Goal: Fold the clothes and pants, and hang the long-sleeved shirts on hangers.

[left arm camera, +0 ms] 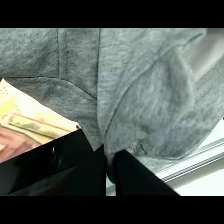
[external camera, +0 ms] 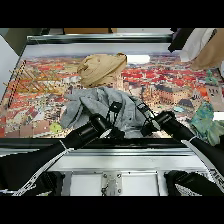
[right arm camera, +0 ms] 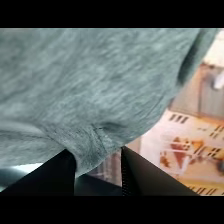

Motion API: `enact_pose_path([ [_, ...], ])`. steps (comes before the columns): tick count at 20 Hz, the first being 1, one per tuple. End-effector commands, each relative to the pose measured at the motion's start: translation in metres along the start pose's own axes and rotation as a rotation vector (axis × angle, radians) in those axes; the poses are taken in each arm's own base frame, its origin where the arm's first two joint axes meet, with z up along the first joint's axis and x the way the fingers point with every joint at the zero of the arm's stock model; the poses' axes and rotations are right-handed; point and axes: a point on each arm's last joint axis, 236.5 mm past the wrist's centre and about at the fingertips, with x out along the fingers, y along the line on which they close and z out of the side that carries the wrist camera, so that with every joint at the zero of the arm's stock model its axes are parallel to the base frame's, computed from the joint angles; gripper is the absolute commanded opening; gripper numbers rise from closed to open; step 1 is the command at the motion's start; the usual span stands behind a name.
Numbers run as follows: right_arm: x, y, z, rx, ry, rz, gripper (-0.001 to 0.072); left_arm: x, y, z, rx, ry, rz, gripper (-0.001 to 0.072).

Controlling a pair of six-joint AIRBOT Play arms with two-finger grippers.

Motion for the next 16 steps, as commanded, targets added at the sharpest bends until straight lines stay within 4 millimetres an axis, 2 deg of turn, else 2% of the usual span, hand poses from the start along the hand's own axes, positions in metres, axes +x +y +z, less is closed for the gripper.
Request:
enact_pose_path([
  [1, -0.007, -0.011, 0.014, 0.032, -0.067, -0.042, 0.0291, 0.000, 0.006, -0.008, 0.005, 0.035, 0.024, 0.0016],
  [4, -0.022, -0.013, 0.033, 0.120, -0.168, -0.035, 0.0289, -0.001, 0.009, -0.014, 0.004, 0.058, 0.037, 0.0016],
  [6, -0.022, -0.011, 0.041, 0.159, -0.201, -0.023, 0.0289, -0.003, 0.011, -0.018, 0.005, 0.072, 0.047, 0.0016],
  [9, -0.009, -0.002, 0.035, 0.158, -0.158, 0.002, 0.0311, -0.015, 0.008, -0.012, 0.004, 0.038, 0.026, 0.0016],
  [11, -0.008, 0.010, 0.035, 0.111, -0.153, 0.022, 0.0311, -0.020, 0.008, -0.011, 0.003, 0.028, 0.020, 0.0016],
  [16, -0.004, 0.023, 0.032, 0.064, -0.132, 0.028, 0.0313, -0.021, 0.009, -0.013, 0.003, 0.035, 0.026, 0.0016],
])
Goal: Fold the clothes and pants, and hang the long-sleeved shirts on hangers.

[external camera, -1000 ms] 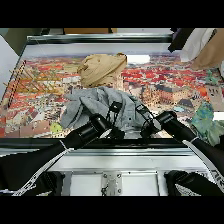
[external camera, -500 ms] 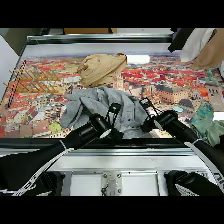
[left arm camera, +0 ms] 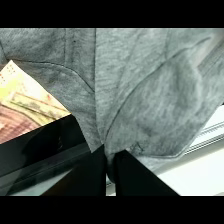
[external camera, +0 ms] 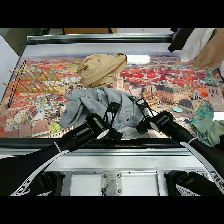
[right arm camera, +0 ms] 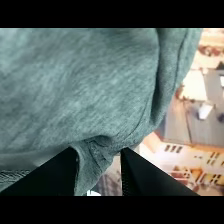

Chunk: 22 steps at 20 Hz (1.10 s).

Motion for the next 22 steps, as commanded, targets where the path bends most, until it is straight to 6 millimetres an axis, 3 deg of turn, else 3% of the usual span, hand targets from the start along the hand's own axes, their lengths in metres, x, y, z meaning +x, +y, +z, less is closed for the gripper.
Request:
enact_pose_path([
  [1, 0.005, 0.006, -0.006, -0.021, 0.029, 0.006, 0.0312, -0.003, 0.001, -0.001, -0.002, 0.001, 0.001, 0.0016],
  [4, 0.015, 0.006, -0.019, -0.024, 0.087, 0.000, 0.0298, -0.003, 0.002, -0.003, -0.003, 0.010, 0.004, 0.0016],
  [5, 0.017, 0.006, -0.022, -0.026, 0.104, -0.002, 0.0124, -0.004, 0.003, -0.004, -0.003, 0.014, 0.007, 0.0016],
  [6, 0.017, 0.005, -0.022, -0.027, 0.104, -0.006, 0.0021, -0.008, 0.003, -0.004, -0.002, 0.008, 0.004, 0.0016],
  [8, -0.003, -0.008, -0.006, -0.054, 0.048, -0.048, 0.0020, -0.031, 0.007, 0.010, 0.004, -0.054, -0.016, 0.0016],
  [10, -0.063, -0.030, 0.035, -0.035, -0.081, -0.087, 0.0020, -0.090, 0.017, 0.047, -0.027, -0.196, -0.068, 0.0016],
  [11, -0.108, -0.042, 0.055, -0.024, -0.161, -0.098, 0.0020, -0.131, 0.018, 0.070, -0.051, -0.300, -0.115, 0.0015],
  [12, -0.164, -0.057, 0.072, 0.014, -0.253, -0.113, 0.0020, -0.185, 0.016, 0.093, -0.072, -0.428, -0.178, 0.0015],
  [14, -0.280, -0.075, 0.086, 0.108, -0.434, -0.107, 0.0018, -0.300, -0.005, 0.121, -0.026, -0.684, -0.342, 0.0015],
  [16, -0.383, -0.083, 0.086, 0.196, -0.624, -0.067, 0.0018, -0.406, -0.028, 0.126, 0.050, -0.909, -0.487, 0.0015],
  [17, -0.427, -0.083, 0.081, 0.236, -0.712, -0.029, 0.0017, -0.447, -0.037, 0.121, 0.093, -0.995, -0.528, 0.0015],
  [18, -0.460, -0.085, 0.076, 0.265, -0.782, -0.005, 0.0017, -0.481, -0.046, 0.114, 0.138, -1.067, -0.561, 0.0015],
  [20, -0.510, -0.087, 0.068, 0.323, -0.899, 0.043, 0.0017, -0.526, -0.061, 0.103, 0.205, -1.153, -0.617, 0.0015],
  [22, -0.533, -0.087, 0.065, 0.367, -0.957, 0.086, 0.0017, -0.543, -0.068, 0.099, 0.245, -1.195, -0.630, 0.0015],
])
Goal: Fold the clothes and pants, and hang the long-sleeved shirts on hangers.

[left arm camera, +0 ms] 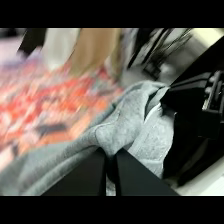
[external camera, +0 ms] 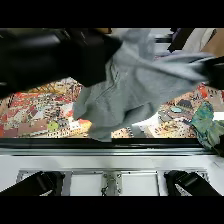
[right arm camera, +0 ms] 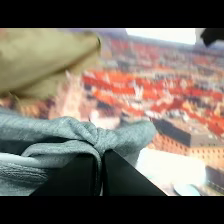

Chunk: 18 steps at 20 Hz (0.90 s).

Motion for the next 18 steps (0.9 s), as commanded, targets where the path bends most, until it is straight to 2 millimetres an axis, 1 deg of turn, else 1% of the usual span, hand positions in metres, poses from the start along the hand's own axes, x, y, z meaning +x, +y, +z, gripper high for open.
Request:
enact_pose_path([
  [1, -0.054, 0.002, 0.028, 0.115, -0.104, 0.053, 0.0017, -0.026, -0.034, 0.042, 0.077, -0.120, -0.084, 0.0015],
  [2, -0.053, 0.002, 0.024, 0.121, -0.090, 0.052, 0.0017, -0.022, -0.022, 0.038, 0.078, -0.110, -0.048, 0.0015],
  [3, -0.046, 0.002, 0.018, 0.134, -0.052, 0.044, 0.0018, -0.014, -0.003, 0.028, 0.061, -0.081, 0.002, 0.0015],
  [4, -0.036, 0.002, 0.009, 0.130, -0.003, 0.031, 0.0018, -0.006, 0.022, 0.012, 0.019, -0.035, 0.062, 0.0015],
  [5, -0.022, 0.002, -0.004, 0.110, 0.066, 0.014, 0.0018, 0.002, 0.054, -0.011, -0.042, 0.037, 0.139, 0.0015],
  [6, -0.007, 0.002, -0.017, 0.073, 0.136, -0.002, 0.0018, 0.008, 0.085, -0.039, -0.083, 0.123, 0.218, 0.0015],
  [7, 0.012, 0.003, -0.033, 0.035, 0.215, -0.016, 0.0018, 0.013, 0.115, -0.070, -0.113, 0.219, 0.291, 0.0015],
  [8, 0.031, 0.004, -0.049, 0.006, 0.286, -0.029, 0.0018, 0.018, 0.140, -0.106, -0.146, 0.322, 0.352, 0.0016],
  [9, 0.052, 0.004, -0.070, -0.022, 0.365, -0.043, 0.0018, 0.023, 0.161, -0.143, -0.176, 0.425, 0.399, 0.0015],
  [10, 0.070, 0.003, -0.094, -0.039, 0.447, -0.058, 0.0018, 0.027, 0.175, -0.180, -0.200, 0.527, 0.431, 0.0015],
  [11, 0.085, 0.000, -0.127, -0.055, 0.542, -0.078, 0.0019, 0.029, 0.183, -0.223, -0.232, 0.639, 0.446, 0.0015],
  [13, 0.103, -0.009, -0.197, -0.085, 0.719, -0.113, 0.0018, 0.033, 0.182, -0.298, -0.280, 0.812, 0.430, 0.0015],
  [14, 0.110, -0.012, -0.234, -0.091, 0.789, -0.120, 0.0019, 0.035, 0.178, -0.331, -0.292, 0.870, 0.415, 0.0016],
  [15, 0.115, -0.015, -0.266, -0.085, 0.835, -0.129, 0.0018, 0.037, 0.176, -0.361, -0.291, 0.918, 0.412, 0.0016],
  [16, 0.120, -0.017, -0.295, -0.086, 0.872, -0.128, 0.0018, 0.038, 0.171, -0.386, -0.291, 0.960, 0.401, 0.0016],
  [17, 0.122, -0.021, -0.324, -0.082, 0.913, -0.138, 0.0019, 0.041, 0.165, -0.408, -0.300, 0.993, 0.385, 0.0016],
  [18, 0.123, -0.024, -0.349, -0.066, 0.954, -0.155, 0.0019, 0.044, 0.161, -0.424, -0.309, 1.022, 0.374, 0.0016],
])
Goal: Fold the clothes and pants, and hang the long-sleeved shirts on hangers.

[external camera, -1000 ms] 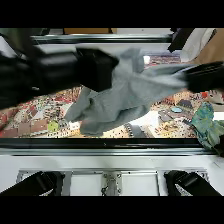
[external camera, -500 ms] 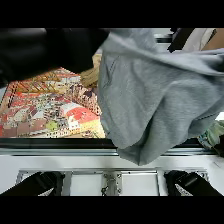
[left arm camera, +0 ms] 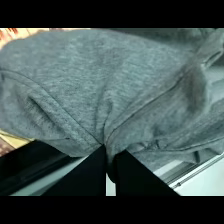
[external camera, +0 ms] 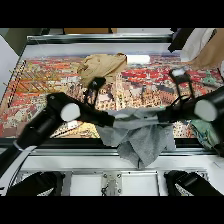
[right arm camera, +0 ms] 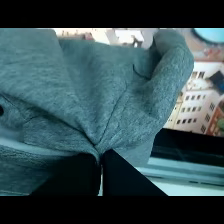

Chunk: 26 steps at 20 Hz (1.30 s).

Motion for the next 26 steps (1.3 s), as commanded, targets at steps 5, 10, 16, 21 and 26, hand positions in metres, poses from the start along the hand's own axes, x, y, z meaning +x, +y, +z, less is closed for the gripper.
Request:
enact_pose_path([
  [5, 0.093, 0.001, -0.087, 0.030, 0.222, -0.026, 0.0020, 0.082, -0.012, -0.069, 0.031, 0.216, 0.010, 0.0016],
  [10, 0.081, 0.002, -0.070, 0.037, 0.108, 0.002, 0.0033, 0.081, -0.011, -0.070, 0.031, 0.218, 0.011, 0.0016],
  [16, 0.039, 0.002, -0.051, -0.180, -0.071, 0.043, 0.0533, 0.081, -0.011, -0.069, 0.029, 0.217, 0.011, 0.0016],
  [21, 0.028, 0.029, -0.058, -0.386, -0.105, 0.143, 0.0476, 0.082, -0.011, -0.069, 0.029, 0.214, 0.010, 0.0016],
  [26, 0.051, 0.047, -0.051, -0.665, -0.085, 0.070, 0.0466, 0.082, -0.011, -0.069, 0.029, 0.214, 0.010, 0.0016],
])
